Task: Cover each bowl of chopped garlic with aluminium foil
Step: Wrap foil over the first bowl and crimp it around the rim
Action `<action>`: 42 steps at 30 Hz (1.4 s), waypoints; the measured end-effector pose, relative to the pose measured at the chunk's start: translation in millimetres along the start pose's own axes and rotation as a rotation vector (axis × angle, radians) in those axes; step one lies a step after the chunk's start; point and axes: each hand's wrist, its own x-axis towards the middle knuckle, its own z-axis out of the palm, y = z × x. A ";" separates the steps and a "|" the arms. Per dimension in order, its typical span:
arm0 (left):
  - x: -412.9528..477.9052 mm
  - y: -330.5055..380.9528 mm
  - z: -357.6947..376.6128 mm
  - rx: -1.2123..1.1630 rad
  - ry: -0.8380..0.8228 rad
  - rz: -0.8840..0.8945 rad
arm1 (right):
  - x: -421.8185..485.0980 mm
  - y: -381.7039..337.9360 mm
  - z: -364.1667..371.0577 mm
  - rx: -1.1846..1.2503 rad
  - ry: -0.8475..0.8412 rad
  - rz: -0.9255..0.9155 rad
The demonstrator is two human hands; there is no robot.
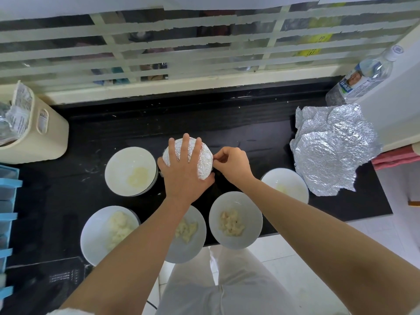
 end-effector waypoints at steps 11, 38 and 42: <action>0.2 0.8 0.6 -0.010 -0.016 -0.017 | -19.7 -0.9 9.7 0.067 0.131 0.022; 4.2 5.7 -4.2 -0.037 -0.051 -0.023 | 19.3 -10.9 -9.3 0.133 -0.115 -0.005; 3.1 3.7 -0.7 0.006 -0.041 -0.022 | 15.1 -1.8 -16.5 0.207 -0.171 0.008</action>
